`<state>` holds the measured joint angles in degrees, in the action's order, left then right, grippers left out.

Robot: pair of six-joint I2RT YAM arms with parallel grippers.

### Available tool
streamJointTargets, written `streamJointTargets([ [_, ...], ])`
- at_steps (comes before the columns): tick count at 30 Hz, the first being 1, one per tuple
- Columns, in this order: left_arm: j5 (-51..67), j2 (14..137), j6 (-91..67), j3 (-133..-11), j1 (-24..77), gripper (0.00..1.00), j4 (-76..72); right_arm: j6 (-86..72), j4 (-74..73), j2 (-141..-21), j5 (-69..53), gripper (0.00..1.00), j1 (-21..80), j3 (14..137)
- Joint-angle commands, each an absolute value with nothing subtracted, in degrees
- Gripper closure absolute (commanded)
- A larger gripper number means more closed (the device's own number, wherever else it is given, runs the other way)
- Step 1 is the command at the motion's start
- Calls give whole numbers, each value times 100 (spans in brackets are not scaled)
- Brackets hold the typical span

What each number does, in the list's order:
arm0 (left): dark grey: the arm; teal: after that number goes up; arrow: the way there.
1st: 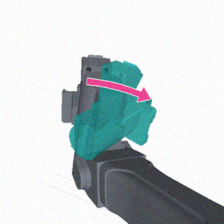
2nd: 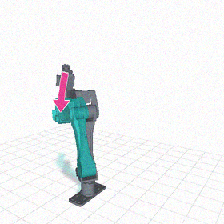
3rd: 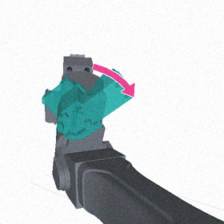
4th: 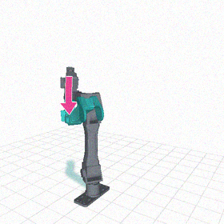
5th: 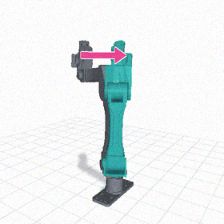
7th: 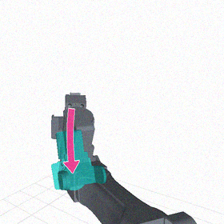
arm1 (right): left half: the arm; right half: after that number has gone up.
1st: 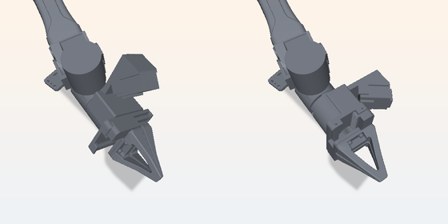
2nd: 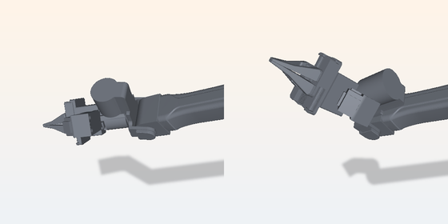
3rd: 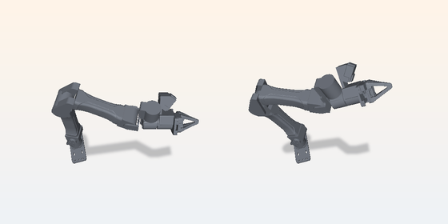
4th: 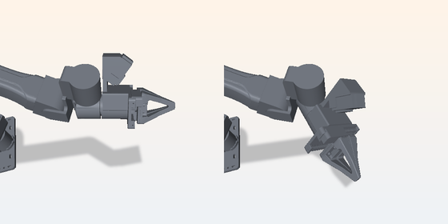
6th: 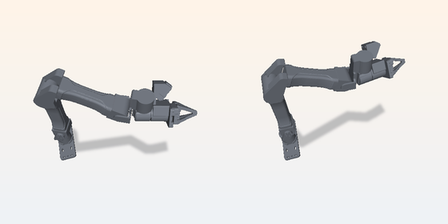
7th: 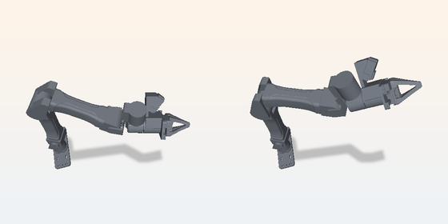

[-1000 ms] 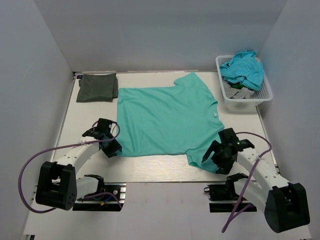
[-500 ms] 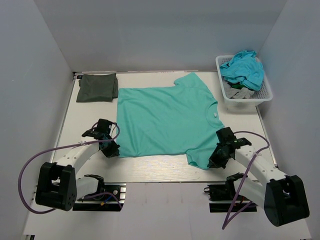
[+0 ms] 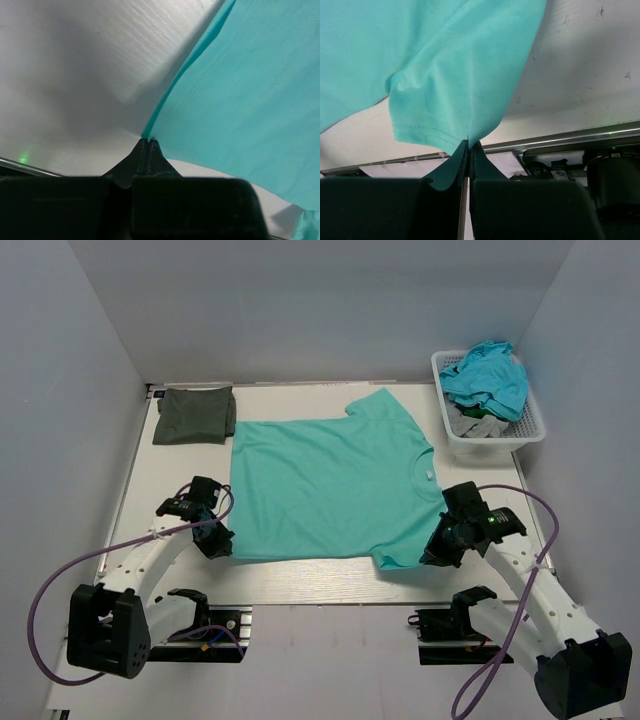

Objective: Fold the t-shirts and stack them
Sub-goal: Grap the side of the flattened tshirt closest away from the robot with both arms, then fold the flattened tshirt in 1/3 of the way

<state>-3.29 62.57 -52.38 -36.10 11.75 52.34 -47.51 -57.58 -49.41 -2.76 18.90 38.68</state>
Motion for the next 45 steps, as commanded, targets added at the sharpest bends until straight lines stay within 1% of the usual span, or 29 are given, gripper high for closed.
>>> streamJointTargets([
  [1, -527, 6205, -5344, -3841, 1160, 100, 5283, -4702, -5899, -4930, -202, 100, 1890, 3964],
  [3, -335, 6267, -5344, -3963, 1160, 100, 4949, -4685, -5705, -5088, -141, 100, 1890, 4077],
  [5, -116, 6494, -5344, -4060, 1160, 100, 4747, -4650, -5090, -5211, -158, 100, 1881, 4244],
  [8, -62, 6749, -5344, -4367, 1160, 100, 4685, -4544, -4580, -5624, -45, 100, 1872, 4446],
  [10, -175, 7012, -5283, -4648, 1107, 100, 4685, -4360, -4448, -6037, -26, 100, 1863, 4894],
  [11, -245, 7118, -5282, -4754, 1107, 100, 4789, -4325, -4412, -6221, 243, 100, 1872, 5157],
  [14, -299, 7652, -5282, -5228, 1055, 100, 4930, -4079, -4351, -6722, 447, 100, 1854, 5747],
  [18, -237, 8338, -5282, -5808, 888, 100, 4931, -3938, -4192, -7197, 466, 100, 1828, 6466],
  [25, -316, 8894, -5282, -6433, 659, 100, 4983, -3744, -4025, -8401, 641, 100, 1679, 7382],
  [26, -316, 8990, -5282, -6555, 590, 100, 4983, -3675, -4034, -8716, 650, 100, 1670, 7705],
  [29, -316, 9184, -5213, -6784, 536, 100, 4914, -3499, -3947, -9008, 572, 100, 1626, 8154],
  [34, -264, 9921, -5142, -7224, 431, 100, 4904, -3261, -4008, -10122, 554, 100, 1503, 8866],
  [38, -334, 10283, -5071, -7584, 431, 100, 4904, -3006, -4017, -10871, 475, 100, 1477, 9517],
  [39, -404, 10335, -5071, -7663, 431, 98, 5052, -2997, -4034, -11238, 475, 84, 1459, 9753],
  [40, -456, 10336, -5071, -7812, 431, 91, 5115, -2997, -4182, -11380, 501, 78, 1450, 9895],
  [41, -588, 10406, -5071, -7892, 431, 61, 5272, -2997, -4227, -11617, 571, 73, 1424, 10314],
  [42, -667, 10406, -5071, -7962, 378, 35, 5273, -3032, -4297, -11837, 623, 65, 1424, 10449],
  [43, -764, 10406, -5071, -8093, 378, 12, 5326, -3032, -4367, -11908, 641, 57, 1433, 10589],
  [44, -852, 10406, -5019, -8182, 378, 0, 5413, -2997, -4333, -11935, 737, 46, 1424, 10739],
  [45, -1009, 10406, -4966, -8287, 378, 0, 5466, -2954, -4298, -11953, 799, 37, 1441, 10810],
])
